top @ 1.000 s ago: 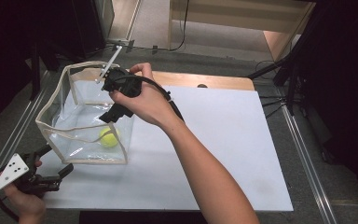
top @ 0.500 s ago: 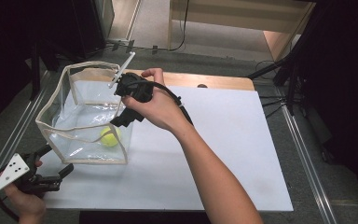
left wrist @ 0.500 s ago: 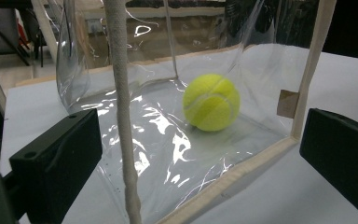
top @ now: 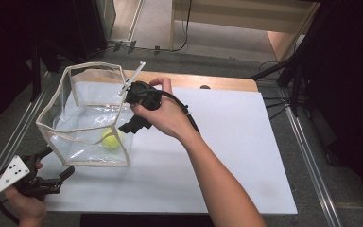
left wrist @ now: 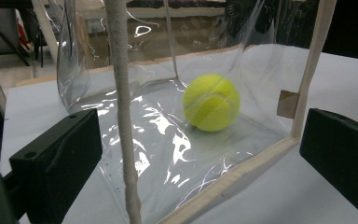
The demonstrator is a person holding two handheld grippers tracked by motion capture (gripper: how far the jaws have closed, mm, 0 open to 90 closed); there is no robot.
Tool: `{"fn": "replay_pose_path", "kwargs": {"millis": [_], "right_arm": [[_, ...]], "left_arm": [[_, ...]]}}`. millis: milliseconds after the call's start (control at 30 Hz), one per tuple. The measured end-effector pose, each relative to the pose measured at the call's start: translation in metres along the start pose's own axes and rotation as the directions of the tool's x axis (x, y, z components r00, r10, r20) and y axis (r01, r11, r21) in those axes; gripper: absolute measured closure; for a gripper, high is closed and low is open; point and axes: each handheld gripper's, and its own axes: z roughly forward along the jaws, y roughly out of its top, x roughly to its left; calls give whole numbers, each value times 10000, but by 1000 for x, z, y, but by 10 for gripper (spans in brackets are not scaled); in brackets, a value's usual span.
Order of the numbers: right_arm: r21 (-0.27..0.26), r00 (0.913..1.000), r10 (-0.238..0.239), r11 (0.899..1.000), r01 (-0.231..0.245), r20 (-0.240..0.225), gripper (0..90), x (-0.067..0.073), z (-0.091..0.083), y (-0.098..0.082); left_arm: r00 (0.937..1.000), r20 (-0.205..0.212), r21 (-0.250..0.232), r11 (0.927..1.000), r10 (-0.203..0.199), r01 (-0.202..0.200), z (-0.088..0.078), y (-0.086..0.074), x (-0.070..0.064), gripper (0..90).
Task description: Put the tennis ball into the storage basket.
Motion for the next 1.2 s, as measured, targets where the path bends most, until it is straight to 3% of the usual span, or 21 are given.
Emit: {"fn": "replay_pose_path", "kwargs": {"millis": [100,333,600,1200], "right_arm": [[-43,9999,-120,9999,120,42,0,-2,3,-3],[28,9998,177,9998,-176,-86,0,-3,16,-18],[69,9996,271,9996,-272,80,0,-4,24,-31],[-556,9954,946,9940,-938,119,0,-6,46,-78]], "left_arm": [[10000,-1,16,10000,10,-10,0,0,0,0],[10000,1,15,10000,14,-14,0,0,0,0],[10000,8,56,10000,52,-52,0,0,0,0],[10000,6,80,10000,53,-53,0,0,-1,0]]}}
